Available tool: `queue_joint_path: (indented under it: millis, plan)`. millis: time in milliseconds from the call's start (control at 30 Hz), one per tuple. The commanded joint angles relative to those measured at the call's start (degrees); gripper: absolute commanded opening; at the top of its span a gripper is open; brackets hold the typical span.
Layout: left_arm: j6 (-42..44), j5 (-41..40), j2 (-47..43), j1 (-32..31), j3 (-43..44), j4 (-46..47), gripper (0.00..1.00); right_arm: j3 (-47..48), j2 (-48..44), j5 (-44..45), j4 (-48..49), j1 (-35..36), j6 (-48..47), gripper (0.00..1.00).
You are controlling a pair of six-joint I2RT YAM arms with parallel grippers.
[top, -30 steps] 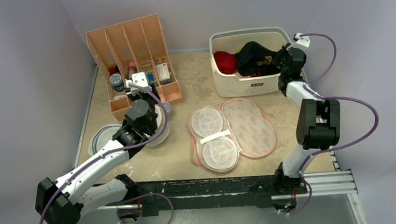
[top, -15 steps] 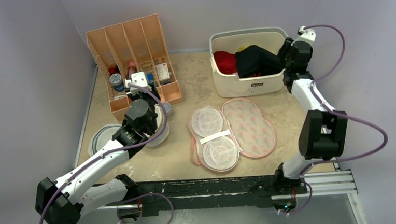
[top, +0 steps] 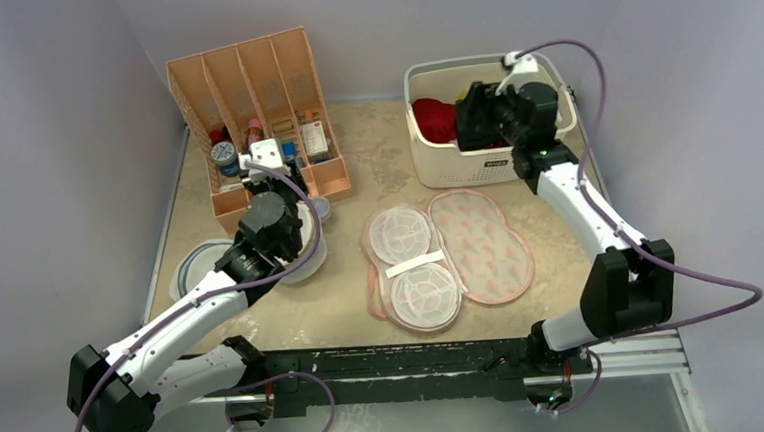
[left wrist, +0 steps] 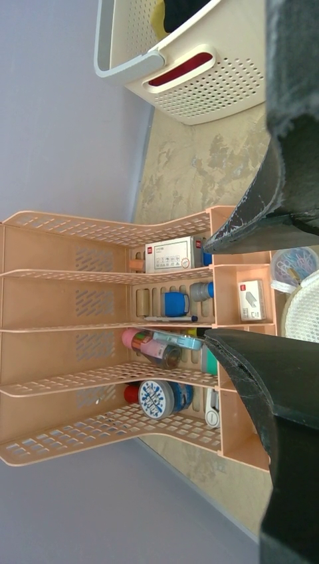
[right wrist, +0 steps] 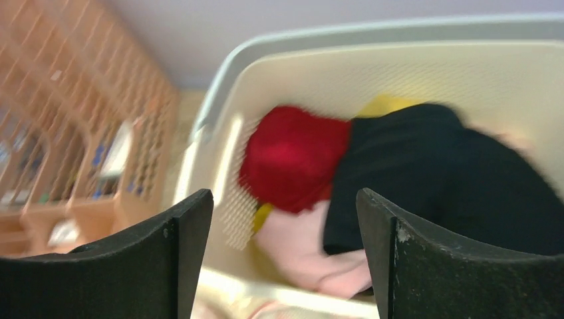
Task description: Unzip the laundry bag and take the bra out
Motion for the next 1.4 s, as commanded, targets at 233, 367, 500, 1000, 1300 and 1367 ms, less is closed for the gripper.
queue_joint_path:
  millis: [233,367,500,1000,1300,1367]
  plan:
    - [-1.1,0.0,-2.6,0.2,2.6,0.7,0.45,-23.4,-24.2,-3.6,-7.6,7.0,-2.9,0.94]
    - [-0.5,-0.2,-2.0,0.3,2.6,0.8,0.46,-34.7,-32.8,5.8,-5.6,6.4,5.9,0.95]
    - [-0.1,0.0,-0.5,0.3,2.5,0.8,0.51,-40.8,-34.1,9.1,-2.1,-0.5,13.5,0.95]
    - [1.6,1.1,1.5,0.2,2.6,0.7,0.79,-45.9,-26.6,3.6,6.0,-22.4,17.3,1.00]
    - [1.6,2.6,1.2,0.2,2.6,0.5,0.85,-47.0,-23.4,3.4,8.4,-25.2,19.5,1.00]
    - [1.6,2.6,0.8,0.3,2.6,0.4,0.86,-46.3,-21.7,2.7,7.6,-25.4,19.2,1.00]
